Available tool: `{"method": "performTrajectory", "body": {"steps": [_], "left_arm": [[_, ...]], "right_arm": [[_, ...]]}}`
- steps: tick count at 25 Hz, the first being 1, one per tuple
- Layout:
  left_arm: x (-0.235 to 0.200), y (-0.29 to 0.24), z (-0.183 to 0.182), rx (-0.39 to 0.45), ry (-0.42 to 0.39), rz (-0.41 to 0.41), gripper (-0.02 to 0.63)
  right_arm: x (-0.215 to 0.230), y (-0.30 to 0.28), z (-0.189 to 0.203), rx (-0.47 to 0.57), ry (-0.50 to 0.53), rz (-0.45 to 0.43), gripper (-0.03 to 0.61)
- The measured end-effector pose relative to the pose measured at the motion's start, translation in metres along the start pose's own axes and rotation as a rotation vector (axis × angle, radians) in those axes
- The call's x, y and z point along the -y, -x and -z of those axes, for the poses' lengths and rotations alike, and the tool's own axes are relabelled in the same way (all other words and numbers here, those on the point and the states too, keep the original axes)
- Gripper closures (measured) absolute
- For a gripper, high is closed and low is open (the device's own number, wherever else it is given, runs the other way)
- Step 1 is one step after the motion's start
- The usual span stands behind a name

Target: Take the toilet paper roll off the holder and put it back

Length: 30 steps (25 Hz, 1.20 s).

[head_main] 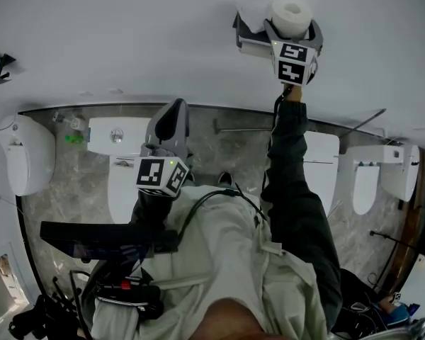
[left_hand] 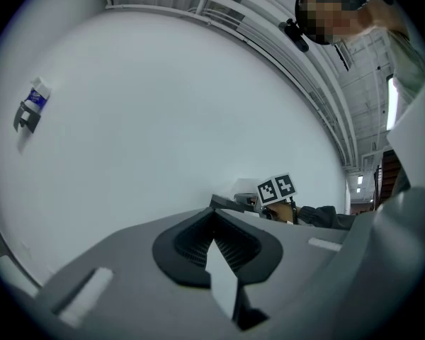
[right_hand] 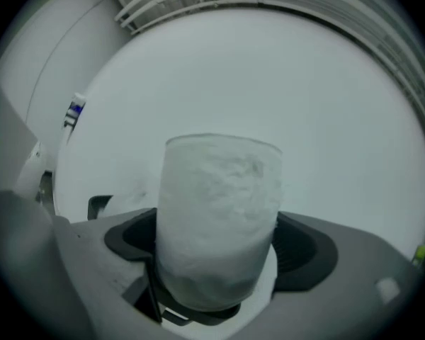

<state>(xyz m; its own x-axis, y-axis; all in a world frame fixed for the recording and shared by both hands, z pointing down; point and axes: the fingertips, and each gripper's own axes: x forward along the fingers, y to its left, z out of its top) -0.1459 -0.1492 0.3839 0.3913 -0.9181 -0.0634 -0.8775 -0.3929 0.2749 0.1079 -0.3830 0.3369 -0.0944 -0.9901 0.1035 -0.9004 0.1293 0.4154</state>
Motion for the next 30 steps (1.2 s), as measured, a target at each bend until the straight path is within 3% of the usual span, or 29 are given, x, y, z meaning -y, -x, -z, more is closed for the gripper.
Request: {"method": "performTrajectory", "body": {"steps": [3, 7, 9, 15, 17, 23, 27, 30], "left_arm": [[0.004, 0.001, 0.000, 0.002, 0.002, 0.011, 0.606], [0.012, -0.001, 0.002, -0.008, 0.004, 0.027, 0.606], [0.016, -0.001, 0.003, -0.011, 0.002, 0.038, 0.606], [0.025, -0.002, 0.008, -0.026, -0.001, 0.063, 0.606], [0.027, -0.002, 0.007, -0.022, -0.005, 0.066, 0.606], [0.026, 0.004, 0.003, -0.018, -0.010, 0.063, 0.606], [0.028, 0.003, 0.009, -0.031, -0.016, 0.059, 0.606], [0.037, 0.001, 0.010, -0.029, -0.019, 0.072, 0.606]], "right_arm": [[0.010, 0.007, 0.010, -0.010, -0.065, 0.015, 0.087], [0.011, 0.020, -0.004, 0.014, 0.043, 0.041, 0.097], [0.013, 0.019, -0.009, 0.014, -0.022, 0.019, 0.140], [-0.011, 0.022, -0.017, 0.044, -0.209, -0.070, 0.169], [-0.022, 0.019, -0.023, 0.087, -0.194, -0.076, 0.170], [0.000, 0.039, -0.005, 0.112, -0.098, 0.049, 0.164], [0.015, 0.075, 0.022, 0.128, -0.255, 0.048, 0.164], [-0.002, 0.116, 0.025, 0.183, -0.420, -0.084, 0.164]]}}
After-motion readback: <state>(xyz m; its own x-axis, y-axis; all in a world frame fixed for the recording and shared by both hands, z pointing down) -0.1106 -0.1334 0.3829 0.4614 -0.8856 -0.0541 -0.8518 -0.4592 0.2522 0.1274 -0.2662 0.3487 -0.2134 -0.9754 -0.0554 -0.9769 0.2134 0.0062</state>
